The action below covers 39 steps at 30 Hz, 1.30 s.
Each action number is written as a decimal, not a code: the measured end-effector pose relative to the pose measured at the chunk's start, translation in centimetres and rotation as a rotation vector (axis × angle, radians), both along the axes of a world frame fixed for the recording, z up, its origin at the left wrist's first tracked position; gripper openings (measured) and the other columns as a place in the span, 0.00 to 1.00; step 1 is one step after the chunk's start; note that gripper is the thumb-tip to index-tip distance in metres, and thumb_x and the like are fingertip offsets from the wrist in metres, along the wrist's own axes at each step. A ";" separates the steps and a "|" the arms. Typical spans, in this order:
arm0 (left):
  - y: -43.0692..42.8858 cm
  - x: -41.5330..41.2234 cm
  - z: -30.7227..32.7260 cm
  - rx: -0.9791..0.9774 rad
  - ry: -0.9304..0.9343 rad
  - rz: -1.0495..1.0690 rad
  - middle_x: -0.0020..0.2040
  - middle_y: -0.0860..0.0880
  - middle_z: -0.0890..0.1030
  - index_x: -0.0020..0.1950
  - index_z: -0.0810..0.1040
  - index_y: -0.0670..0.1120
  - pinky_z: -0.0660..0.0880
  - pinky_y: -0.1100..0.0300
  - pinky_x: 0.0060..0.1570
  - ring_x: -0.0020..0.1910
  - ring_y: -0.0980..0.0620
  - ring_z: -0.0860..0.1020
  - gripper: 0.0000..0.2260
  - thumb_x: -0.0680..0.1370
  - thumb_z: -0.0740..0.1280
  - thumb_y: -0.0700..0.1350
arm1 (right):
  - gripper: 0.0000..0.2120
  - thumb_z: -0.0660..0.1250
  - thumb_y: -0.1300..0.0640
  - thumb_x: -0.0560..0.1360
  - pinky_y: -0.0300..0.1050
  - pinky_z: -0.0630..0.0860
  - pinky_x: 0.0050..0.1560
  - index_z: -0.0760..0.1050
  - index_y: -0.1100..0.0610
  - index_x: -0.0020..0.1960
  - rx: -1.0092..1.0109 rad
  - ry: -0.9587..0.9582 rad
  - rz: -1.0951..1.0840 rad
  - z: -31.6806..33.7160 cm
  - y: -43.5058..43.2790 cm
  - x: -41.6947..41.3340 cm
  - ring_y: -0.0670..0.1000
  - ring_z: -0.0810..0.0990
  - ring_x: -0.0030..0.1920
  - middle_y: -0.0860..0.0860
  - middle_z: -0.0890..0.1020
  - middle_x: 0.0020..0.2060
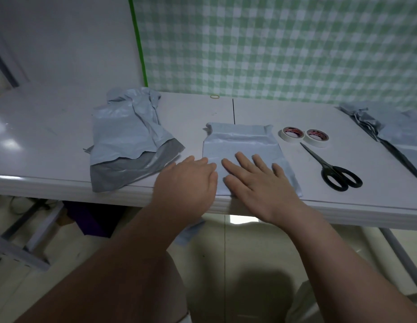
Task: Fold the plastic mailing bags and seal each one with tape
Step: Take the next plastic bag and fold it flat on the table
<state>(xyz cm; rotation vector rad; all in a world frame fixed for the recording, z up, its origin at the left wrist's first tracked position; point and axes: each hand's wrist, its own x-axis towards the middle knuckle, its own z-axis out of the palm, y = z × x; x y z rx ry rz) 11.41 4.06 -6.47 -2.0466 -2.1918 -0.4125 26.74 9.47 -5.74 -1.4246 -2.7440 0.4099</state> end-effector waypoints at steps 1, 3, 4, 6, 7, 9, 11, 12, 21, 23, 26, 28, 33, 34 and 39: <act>0.3 0.0 0.2 -0.006 0.074 0.001 0.52 0.52 0.78 0.53 0.76 0.50 0.65 0.58 0.47 0.60 0.50 0.73 0.20 0.80 0.44 0.51 | 0.22 0.43 0.43 0.81 0.58 0.46 0.74 0.54 0.39 0.75 -0.010 0.029 0.000 0.3 0.2 0.1 0.53 0.48 0.77 0.45 0.52 0.77; 1.0 0.0 0.9 -0.025 0.161 0.009 0.44 0.51 0.73 0.43 0.71 0.50 0.59 0.58 0.41 0.54 0.51 0.73 0.14 0.81 0.49 0.51 | 0.19 0.47 0.46 0.81 0.55 0.61 0.67 0.72 0.45 0.63 0.082 0.122 -0.032 0.6 0.9 -0.2 0.57 0.67 0.68 0.50 0.74 0.65; 1.3 0.1 1.1 -0.032 0.152 0.003 0.45 0.50 0.73 0.42 0.70 0.50 0.59 0.58 0.41 0.53 0.50 0.73 0.13 0.81 0.51 0.51 | 0.17 0.50 0.47 0.81 0.53 0.65 0.61 0.76 0.50 0.55 0.185 0.140 -0.049 0.8 1.4 -0.5 0.59 0.73 0.60 0.51 0.80 0.55; 1.9 0.0 1.3 -0.039 0.119 -0.054 0.47 0.49 0.73 0.41 0.67 0.49 0.61 0.58 0.42 0.52 0.50 0.74 0.11 0.80 0.54 0.51 | 0.14 0.56 0.48 0.78 0.50 0.68 0.57 0.77 0.53 0.53 0.314 0.114 -0.040 0.6 2.6 -1.4 0.58 0.75 0.54 0.52 0.82 0.49; 2.0 0.0 1.3 -0.045 0.103 -0.073 0.47 0.48 0.73 0.43 0.66 0.49 0.62 0.58 0.42 0.51 0.49 0.74 0.09 0.80 0.55 0.51 | 0.15 0.57 0.48 0.78 0.50 0.67 0.60 0.76 0.53 0.57 0.319 0.111 0.001 0.4 3.1 -1.8 0.57 0.75 0.56 0.53 0.81 0.53; 1.8 -0.2 1.0 -0.037 0.065 -0.090 0.45 0.48 0.75 0.49 0.68 0.48 0.63 0.58 0.41 0.48 0.48 0.75 0.07 0.80 0.56 0.51 | 0.18 0.55 0.49 0.79 0.52 0.63 0.65 0.71 0.54 0.65 0.259 0.120 0.110 0.0 3.8 -2.4 0.56 0.70 0.65 0.53 0.74 0.65; 1.4 -0.3 0.7 -0.012 0.053 -0.109 0.46 0.48 0.77 0.56 0.70 0.46 0.61 0.59 0.39 0.47 0.48 0.76 0.10 0.81 0.56 0.50 | 0.21 0.50 0.50 0.82 0.52 0.58 0.70 0.62 0.55 0.72 0.164 0.099 0.158 -0.4 4.1 -2.6 0.56 0.61 0.72 0.53 0.64 0.73; 1.3 -0.3 0.6 -0.008 0.052 -0.116 0.48 0.48 0.78 0.59 0.70 0.46 0.61 0.60 0.39 0.47 0.49 0.76 0.12 0.81 0.56 0.50 | 0.23 0.48 0.49 0.82 0.52 0.53 0.72 0.57 0.54 0.75 0.111 0.065 0.148 -0.5 4.2 -2.6 0.54 0.55 0.75 0.52 0.57 0.76; 2.9 -1.4 0.2 -0.075 -0.002 -0.150 0.63 0.47 0.76 0.70 0.66 0.46 0.66 0.58 0.53 0.58 0.47 0.75 0.18 0.82 0.55 0.51 | 0.27 0.42 0.44 0.82 0.52 0.42 0.74 0.43 0.53 0.78 0.044 -0.047 0.048 -0.6 5.7 -3.6 0.50 0.43 0.77 0.48 0.43 0.78; 3.3 -1.6 0.3 -0.104 -0.030 -0.148 0.65 0.46 0.75 0.72 0.65 0.46 0.67 0.56 0.55 0.60 0.46 0.74 0.20 0.82 0.55 0.51 | 0.27 0.42 0.44 0.82 0.52 0.43 0.74 0.43 0.53 0.78 0.046 -0.040 0.038 -0.6 6.1 -3.9 0.50 0.43 0.77 0.48 0.44 0.78; 3.5 -1.8 0.3 -0.125 -0.052 -0.154 0.62 0.46 0.76 0.70 0.65 0.47 0.66 0.55 0.50 0.57 0.44 0.75 0.18 0.81 0.55 0.52 | 0.28 0.42 0.44 0.82 0.53 0.43 0.74 0.43 0.52 0.78 0.049 -0.042 0.043 -0.6 6.4 -3.9 0.50 0.44 0.77 0.48 0.44 0.78; 3.3 -1.8 0.3 -0.150 -0.040 -0.159 0.63 0.47 0.74 0.69 0.64 0.47 0.64 0.55 0.49 0.58 0.44 0.74 0.18 0.81 0.54 0.53 | 0.28 0.42 0.43 0.82 0.54 0.42 0.74 0.43 0.52 0.78 0.054 -0.043 0.054 -0.6 6.3 -3.7 0.50 0.43 0.77 0.49 0.43 0.78; 3.1 -2.0 0.1 -0.195 0.042 -0.157 0.77 0.50 0.59 0.78 0.52 0.48 0.53 0.55 0.70 0.73 0.51 0.62 0.26 0.82 0.50 0.56 | 0.27 0.42 0.43 0.81 0.55 0.39 0.75 0.41 0.49 0.78 0.059 -0.068 0.033 -0.6 4.7 -2.9 0.50 0.38 0.77 0.49 0.41 0.77; 3.0 -2.0 0.0 -0.214 0.050 -0.152 0.78 0.50 0.54 0.78 0.50 0.48 0.49 0.54 0.72 0.75 0.53 0.56 0.26 0.82 0.49 0.57 | 0.27 0.42 0.44 0.82 0.56 0.39 0.75 0.41 0.48 0.78 0.062 -0.072 0.024 -0.6 4.2 -2.7 0.51 0.38 0.77 0.50 0.40 0.77; 2.4 -1.6 0.3 -0.235 0.028 -0.133 0.79 0.53 0.49 0.78 0.49 0.49 0.50 0.52 0.73 0.77 0.57 0.47 0.27 0.82 0.48 0.58 | 0.26 0.42 0.44 0.82 0.57 0.40 0.75 0.41 0.46 0.77 0.067 -0.065 -0.003 -0.7 2.8 -1.6 0.51 0.39 0.77 0.49 0.41 0.77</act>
